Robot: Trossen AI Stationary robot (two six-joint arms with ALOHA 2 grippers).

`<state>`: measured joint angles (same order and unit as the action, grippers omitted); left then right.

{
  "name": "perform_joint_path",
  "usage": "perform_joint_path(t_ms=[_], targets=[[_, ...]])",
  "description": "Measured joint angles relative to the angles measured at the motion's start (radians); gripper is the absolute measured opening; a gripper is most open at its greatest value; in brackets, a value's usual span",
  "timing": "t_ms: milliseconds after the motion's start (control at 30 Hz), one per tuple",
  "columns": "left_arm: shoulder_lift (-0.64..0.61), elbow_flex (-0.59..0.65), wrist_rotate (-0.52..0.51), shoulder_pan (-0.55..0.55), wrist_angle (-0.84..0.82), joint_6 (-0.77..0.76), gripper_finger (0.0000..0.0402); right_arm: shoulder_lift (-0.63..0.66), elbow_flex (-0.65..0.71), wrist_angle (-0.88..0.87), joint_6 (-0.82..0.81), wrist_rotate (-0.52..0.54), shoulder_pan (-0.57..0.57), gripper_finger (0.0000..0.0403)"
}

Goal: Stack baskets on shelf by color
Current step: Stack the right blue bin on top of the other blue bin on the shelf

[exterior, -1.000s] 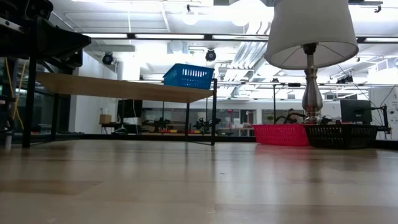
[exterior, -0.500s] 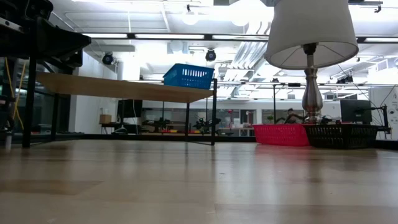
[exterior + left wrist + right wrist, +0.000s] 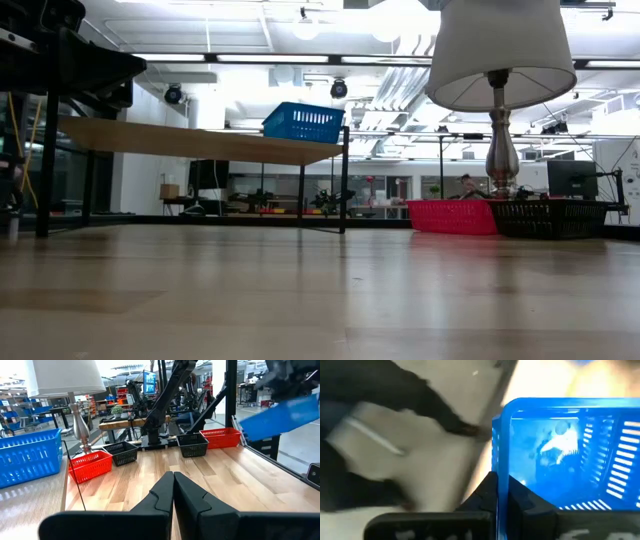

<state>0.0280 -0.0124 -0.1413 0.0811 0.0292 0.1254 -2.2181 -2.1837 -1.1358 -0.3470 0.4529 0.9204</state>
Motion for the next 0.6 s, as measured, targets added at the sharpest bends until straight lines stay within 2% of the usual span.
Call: perform_joint_path(t_ms=[100,233,433,600], targets=[[0.0,0.0,0.0,0.0,0.0,0.0,0.0003,0.0,-0.013,-0.012,0.238,0.075,-0.073,0.0],[0.0,0.0,0.0,0.0,0.0,0.0,0.0003,0.0,-0.05,-0.066,0.492,0.089,-0.205,0.0],[0.0,0.0,0.0,0.0,0.0,0.001,0.0003,0.001,-0.175,-0.186,0.73,0.082,-0.417,0.0],[0.0,0.0,0.0,0.0,0.0,0.0,0.0003,0.078,-0.153,-0.184,0.945,0.073,-0.593,0.0]])
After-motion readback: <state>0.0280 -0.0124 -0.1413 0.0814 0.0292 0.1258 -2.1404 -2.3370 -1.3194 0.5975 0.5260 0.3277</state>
